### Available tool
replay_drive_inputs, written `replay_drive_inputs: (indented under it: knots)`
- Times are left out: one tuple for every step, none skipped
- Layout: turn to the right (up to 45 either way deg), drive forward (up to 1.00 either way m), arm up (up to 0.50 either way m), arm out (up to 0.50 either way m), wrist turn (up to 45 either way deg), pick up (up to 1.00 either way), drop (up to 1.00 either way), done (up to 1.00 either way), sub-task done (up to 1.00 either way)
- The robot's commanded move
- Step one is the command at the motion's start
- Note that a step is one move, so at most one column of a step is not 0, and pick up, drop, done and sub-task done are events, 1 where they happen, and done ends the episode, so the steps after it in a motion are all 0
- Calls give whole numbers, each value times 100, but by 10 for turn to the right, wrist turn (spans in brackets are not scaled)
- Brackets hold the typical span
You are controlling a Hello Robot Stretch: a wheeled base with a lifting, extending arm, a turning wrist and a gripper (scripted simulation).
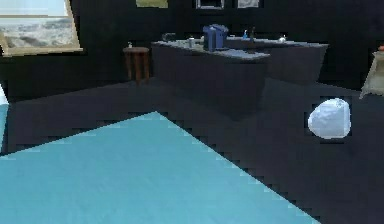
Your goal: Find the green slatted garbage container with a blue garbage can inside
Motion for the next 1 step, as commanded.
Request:
replay_drive_inputs:
  knots:
    - [-90, 0, 0, 0, 0, 0, 0, 0, 0]
